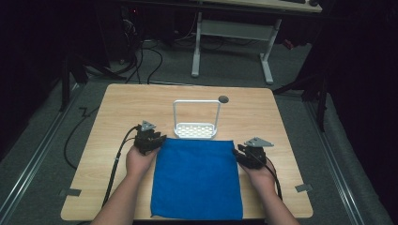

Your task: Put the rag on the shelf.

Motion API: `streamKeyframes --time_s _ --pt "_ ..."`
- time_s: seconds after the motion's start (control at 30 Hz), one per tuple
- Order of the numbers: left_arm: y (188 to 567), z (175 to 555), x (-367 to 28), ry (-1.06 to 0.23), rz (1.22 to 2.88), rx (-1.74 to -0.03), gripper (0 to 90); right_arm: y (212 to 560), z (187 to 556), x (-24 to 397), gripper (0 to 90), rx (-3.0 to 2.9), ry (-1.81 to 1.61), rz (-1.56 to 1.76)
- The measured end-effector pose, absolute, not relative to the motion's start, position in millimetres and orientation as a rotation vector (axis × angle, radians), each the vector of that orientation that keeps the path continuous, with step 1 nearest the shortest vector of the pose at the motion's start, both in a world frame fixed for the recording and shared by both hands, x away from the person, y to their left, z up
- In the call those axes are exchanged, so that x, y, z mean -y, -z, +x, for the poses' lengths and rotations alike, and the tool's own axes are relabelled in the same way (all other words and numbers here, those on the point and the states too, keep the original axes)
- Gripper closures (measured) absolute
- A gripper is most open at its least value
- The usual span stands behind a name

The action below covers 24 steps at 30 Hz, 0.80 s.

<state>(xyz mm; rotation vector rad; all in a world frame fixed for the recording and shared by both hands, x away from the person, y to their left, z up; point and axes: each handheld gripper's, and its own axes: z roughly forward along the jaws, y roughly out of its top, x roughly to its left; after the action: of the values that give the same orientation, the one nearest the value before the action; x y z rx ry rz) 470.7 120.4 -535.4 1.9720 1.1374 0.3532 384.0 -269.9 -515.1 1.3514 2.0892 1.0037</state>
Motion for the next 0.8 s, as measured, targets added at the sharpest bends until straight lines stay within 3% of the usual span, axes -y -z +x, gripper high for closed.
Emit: streamKeyframes --time_s 0.1,0.23,0.47,0.57,0.63,0.8 --pt "535.5 471.0 -119.9 -0.358 1.972 -1.137 68.2 517.8 400.7 267.7 61.8 -2.081 -0.989 1.384" --pt "535.8 471.5 -119.5 -0.345 1.982 -1.126 79.7 521.2 425.0 262.0 58.4 -2.062 -0.972 1.44" --pt "536.0 471.9 -120.2 -0.326 1.982 -1.125 87.1 530.3 433.0 256.3 59.4 -2.078 -0.927 1.444" --pt "535.8 471.0 -119.3 -0.333 1.989 -1.119 88.0 530.0 431.0 255.4 72.7 -2.091 -0.917 1.419" --pt "535.6 470.3 -118.5 -0.345 1.995 -1.114 88.6 530.6 429.2 253.6 86.7 -2.104 -0.94 1.41" --pt "533.1 464.0 -119.3 -0.368 1.986 -1.068 89.1 528.7 424.7 249.1 89.0 -2.119 -0.947 1.367"
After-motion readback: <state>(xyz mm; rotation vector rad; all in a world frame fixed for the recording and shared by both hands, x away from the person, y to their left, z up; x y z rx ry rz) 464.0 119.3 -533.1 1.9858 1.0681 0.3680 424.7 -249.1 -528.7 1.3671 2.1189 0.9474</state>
